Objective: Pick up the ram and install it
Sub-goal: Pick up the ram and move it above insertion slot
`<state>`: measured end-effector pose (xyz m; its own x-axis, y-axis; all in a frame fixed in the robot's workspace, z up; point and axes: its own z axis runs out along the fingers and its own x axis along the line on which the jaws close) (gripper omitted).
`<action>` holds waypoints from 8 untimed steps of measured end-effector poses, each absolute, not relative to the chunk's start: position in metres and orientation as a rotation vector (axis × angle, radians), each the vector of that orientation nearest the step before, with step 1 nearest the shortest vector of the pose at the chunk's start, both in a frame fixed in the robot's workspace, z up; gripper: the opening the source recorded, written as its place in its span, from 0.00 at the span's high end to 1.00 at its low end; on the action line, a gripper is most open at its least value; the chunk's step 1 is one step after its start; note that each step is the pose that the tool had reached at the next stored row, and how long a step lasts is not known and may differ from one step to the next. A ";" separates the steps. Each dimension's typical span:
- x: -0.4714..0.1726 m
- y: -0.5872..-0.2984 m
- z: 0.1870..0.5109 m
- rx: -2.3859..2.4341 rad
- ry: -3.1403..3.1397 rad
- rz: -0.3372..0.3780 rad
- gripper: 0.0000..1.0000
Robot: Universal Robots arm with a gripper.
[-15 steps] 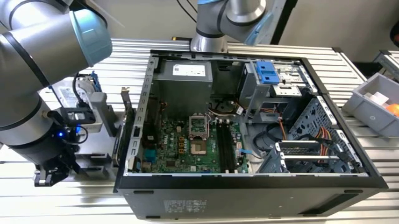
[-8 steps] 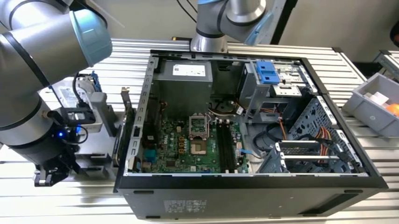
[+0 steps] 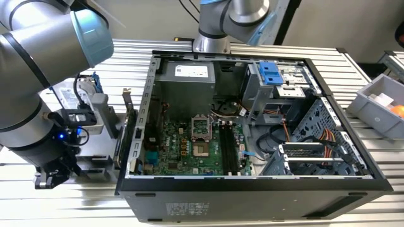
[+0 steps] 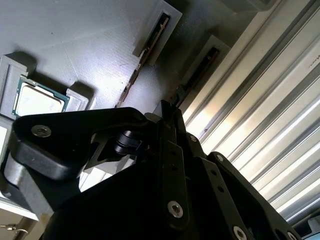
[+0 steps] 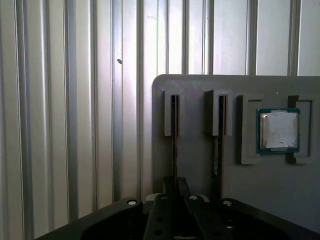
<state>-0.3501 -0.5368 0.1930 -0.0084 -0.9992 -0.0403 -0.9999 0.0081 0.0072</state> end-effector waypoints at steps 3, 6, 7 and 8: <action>-0.350 -0.537 0.195 -2.195 2.213 0.052 1.00; -0.350 -0.537 0.201 -2.195 2.214 0.052 1.00; -0.350 -0.537 0.202 -2.195 2.214 0.052 1.00; -0.350 -0.537 0.204 -2.195 2.214 0.052 1.00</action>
